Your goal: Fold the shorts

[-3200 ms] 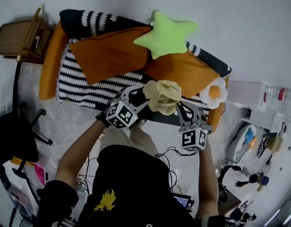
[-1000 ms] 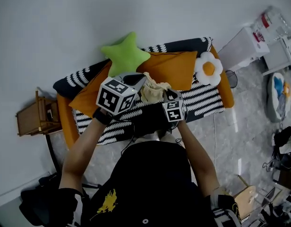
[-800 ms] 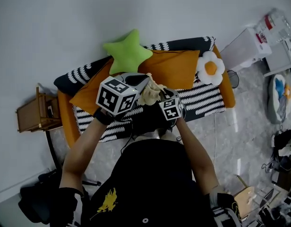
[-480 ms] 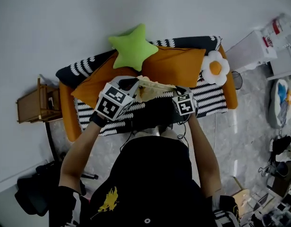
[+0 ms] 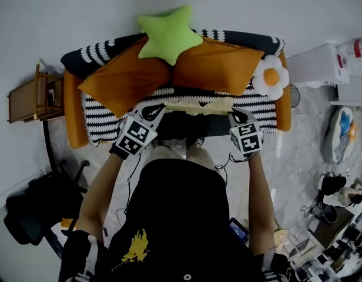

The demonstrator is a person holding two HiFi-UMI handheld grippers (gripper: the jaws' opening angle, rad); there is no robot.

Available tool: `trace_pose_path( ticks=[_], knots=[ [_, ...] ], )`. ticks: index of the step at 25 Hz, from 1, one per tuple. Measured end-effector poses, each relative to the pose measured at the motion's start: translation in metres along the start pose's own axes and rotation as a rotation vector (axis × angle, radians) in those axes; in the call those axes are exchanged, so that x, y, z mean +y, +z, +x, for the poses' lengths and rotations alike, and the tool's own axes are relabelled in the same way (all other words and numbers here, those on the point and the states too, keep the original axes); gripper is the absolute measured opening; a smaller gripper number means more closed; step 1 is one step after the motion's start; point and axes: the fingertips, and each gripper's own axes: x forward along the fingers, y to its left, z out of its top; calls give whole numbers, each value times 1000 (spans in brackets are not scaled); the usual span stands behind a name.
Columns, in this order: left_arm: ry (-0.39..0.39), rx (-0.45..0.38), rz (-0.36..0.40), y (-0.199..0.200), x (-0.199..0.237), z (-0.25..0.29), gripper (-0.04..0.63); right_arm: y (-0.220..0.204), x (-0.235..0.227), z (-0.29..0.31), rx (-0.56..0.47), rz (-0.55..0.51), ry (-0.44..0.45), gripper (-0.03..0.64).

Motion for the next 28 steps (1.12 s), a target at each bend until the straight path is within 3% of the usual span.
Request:
trace_pose_path(
  ticks=[8, 12, 15, 18, 21, 24, 28],
  knots=[
    [-68, 92, -40, -53, 27, 62, 23, -26, 1, 56, 94, -24, 53, 37],
    [-61, 144, -3, -82, 52, 103, 23, -29, -14, 108, 106, -65, 48, 37],
    [-23, 125, 27, -79, 68, 110, 23, -10, -22, 122, 68, -110, 0, 38],
    [26, 65, 47, -49, 84, 89, 25, 22, -21, 107, -11, -141, -65, 41],
    [48, 37, 15, -53, 94, 82, 26, 23, -7, 107, -54, -139, -79, 49],
    [53, 56, 2, -98, 94, 99, 26, -8, 14, 135, -45, -155, -108, 48],
    [29, 153, -41, -210, 74, 160, 26, -104, 46, 217, 6, -132, -100, 48]
  ],
)
